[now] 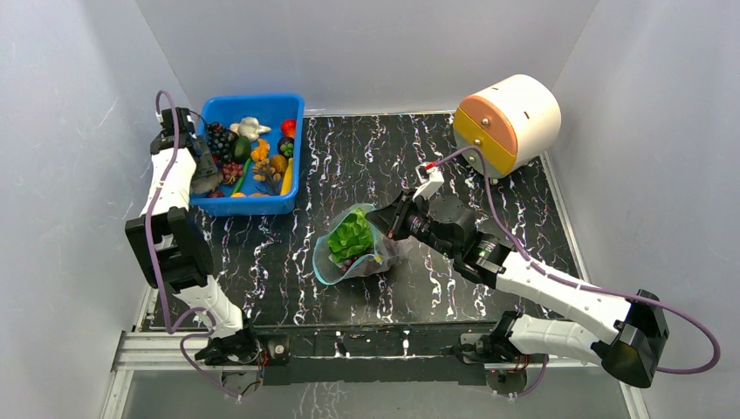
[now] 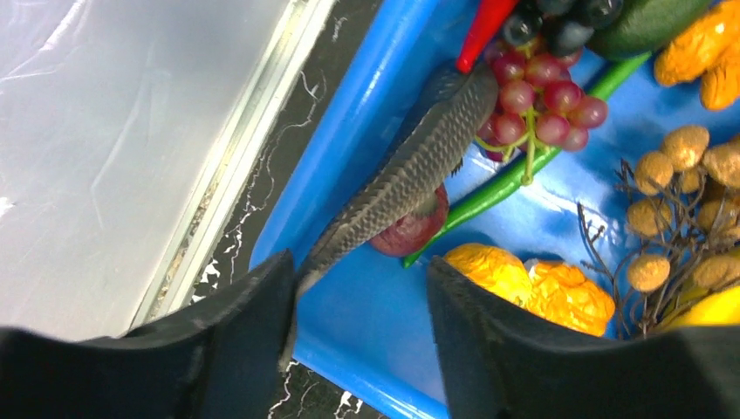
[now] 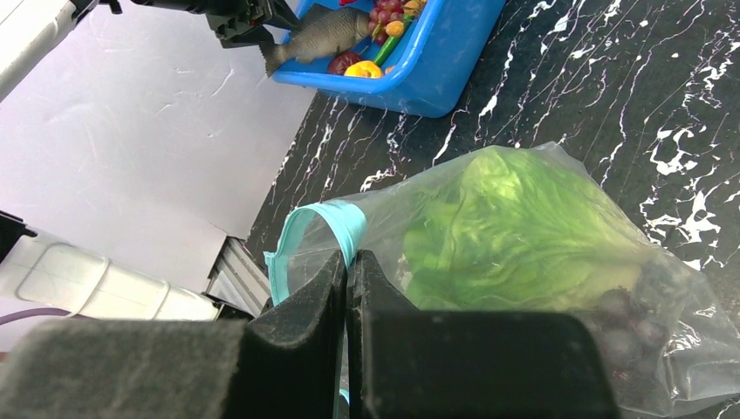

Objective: Place the food in the zip-top bag and seal the zipper
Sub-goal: Pick up the fake fish from the bin.

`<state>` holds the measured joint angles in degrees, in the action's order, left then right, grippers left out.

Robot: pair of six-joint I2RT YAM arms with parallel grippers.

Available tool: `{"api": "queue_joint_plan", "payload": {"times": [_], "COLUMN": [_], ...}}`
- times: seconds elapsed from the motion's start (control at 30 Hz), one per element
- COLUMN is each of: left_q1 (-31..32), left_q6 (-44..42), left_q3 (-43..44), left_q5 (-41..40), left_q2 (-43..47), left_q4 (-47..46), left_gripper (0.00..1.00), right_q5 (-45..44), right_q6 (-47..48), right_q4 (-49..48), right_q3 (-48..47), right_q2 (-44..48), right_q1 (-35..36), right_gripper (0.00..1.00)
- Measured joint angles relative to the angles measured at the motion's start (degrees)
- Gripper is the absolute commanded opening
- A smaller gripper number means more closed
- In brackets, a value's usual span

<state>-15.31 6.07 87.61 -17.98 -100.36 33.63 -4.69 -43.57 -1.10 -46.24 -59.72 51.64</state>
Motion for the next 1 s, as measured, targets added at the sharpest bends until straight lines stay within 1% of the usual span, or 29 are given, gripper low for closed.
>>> {"api": "queue_joint_plan", "payload": {"times": [0.13,0.2,0.33,0.5,0.6,0.7,0.87,1.0], "left_q1": [-0.09,-0.13,-0.17,-0.20,-0.17,-0.20,-0.22,-0.22], "left_q6": [0.81,1.14,1.79,1.90,1.53,1.18,0.33,-0.09], "left_q3": [1.14,1.64,1.66,1.49,-0.37,-3.19,-5.79,-5.79], "left_q5": [4.17,6.01,9.20,9.66,8.92,7.48,6.14,6.23], "left_q2": [-0.70,-0.92,-0.76,0.35,1.64,2.73,2.95,2.95], "left_q4": [2.69,3.52,4.33,4.70,4.52,4.52,2.78,1.01], "left_gripper": [0.35,0.32,0.32,0.32,0.44,0.47,0.43,0.33], "right_q5": [-0.44,-1.20,-1.95,-2.32,-2.47,-2.69,-2.97,-3.37], "right_q6": [0.39,0.59,1.16,1.51,1.84,2.75,3.72,4.28], "right_q4": [0.22,0.42,0.61,0.81,1.16,1.77,2.78,3.13], "right_q3": [0.04,0.42,1.09,1.14,1.16,1.16,1.16,1.16], "right_q2": [0.68,1.86,4.20,5.62,6.51,7.65,10.08,11.30], "right_q1": [0.00,0.00,0.00,0.00,0.00,0.00,0.00,0.00], "right_gripper": [0.00,0.00,0.00,0.00,0.00,0.00,0.00,0.00]}}
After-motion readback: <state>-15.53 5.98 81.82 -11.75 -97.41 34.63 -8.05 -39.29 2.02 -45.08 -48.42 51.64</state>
